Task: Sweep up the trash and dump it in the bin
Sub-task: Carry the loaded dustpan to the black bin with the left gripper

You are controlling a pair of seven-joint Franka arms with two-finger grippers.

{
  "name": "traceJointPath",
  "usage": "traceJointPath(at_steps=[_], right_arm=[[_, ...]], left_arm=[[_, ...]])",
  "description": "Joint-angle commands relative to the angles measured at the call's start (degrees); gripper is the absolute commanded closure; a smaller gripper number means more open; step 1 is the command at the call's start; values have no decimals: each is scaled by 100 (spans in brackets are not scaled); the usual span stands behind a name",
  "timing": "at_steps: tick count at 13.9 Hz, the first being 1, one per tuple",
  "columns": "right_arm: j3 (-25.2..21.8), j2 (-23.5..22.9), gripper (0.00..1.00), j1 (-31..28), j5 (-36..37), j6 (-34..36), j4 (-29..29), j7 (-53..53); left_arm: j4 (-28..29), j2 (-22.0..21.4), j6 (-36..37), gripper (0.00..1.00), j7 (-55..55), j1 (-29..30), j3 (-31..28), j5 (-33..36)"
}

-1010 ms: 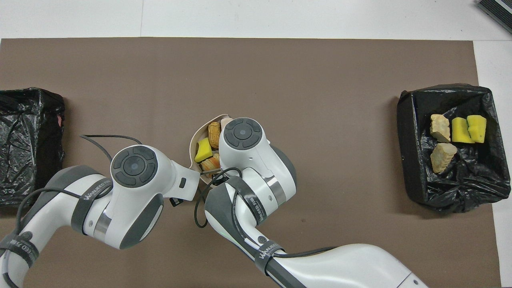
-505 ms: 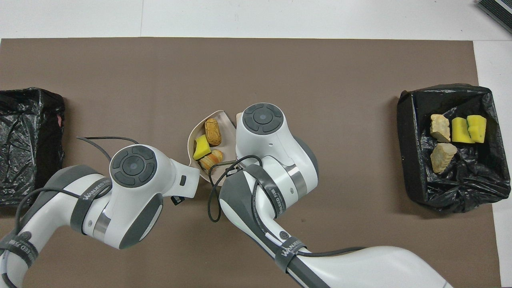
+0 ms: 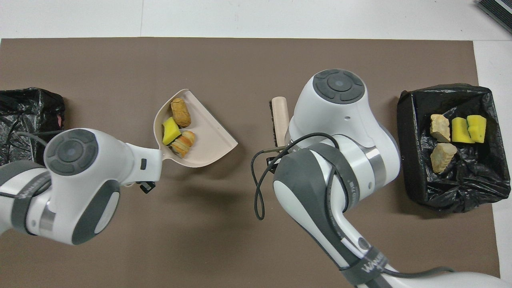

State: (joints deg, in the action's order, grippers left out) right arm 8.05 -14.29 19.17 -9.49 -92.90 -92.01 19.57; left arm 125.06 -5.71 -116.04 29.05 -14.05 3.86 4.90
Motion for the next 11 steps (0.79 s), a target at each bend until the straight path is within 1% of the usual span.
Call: traceJointPath(at_steps=[1, 4, 5, 7, 8, 10, 11], right_arm=[[30, 277, 100, -54, -1, 183, -150, -77], [65, 392, 100, 69, 43, 263, -247, 203], [65, 436, 100, 209, 43, 229, -299, 327], [74, 576, 100, 411, -26, 19, -501, 599], [74, 586, 100, 577, -44, -26, -537, 792], [74, 446, 100, 1086, -62, -315, -581, 1528], [74, 358, 100, 1237, -62, -421, -581, 1758]], left_arm=[[-366, -255, 939, 100, 231, 629, 10, -15], [-1113, -246, 1679, 100, 513, 1218, 1, -147], [-1324, -237, 1750, 100, 670, 1403, 10, -269], [-1563, -202, 1646, 100, 1152, 1825, -16, -454], [-1764, -150, 1576, 100, 1608, 2053, -17, -533], [-2072, -1, 1558, 100, 2767, 2676, -17, -595], [-2213, 70, 1566, 100, 3373, 2984, -25, -639]])
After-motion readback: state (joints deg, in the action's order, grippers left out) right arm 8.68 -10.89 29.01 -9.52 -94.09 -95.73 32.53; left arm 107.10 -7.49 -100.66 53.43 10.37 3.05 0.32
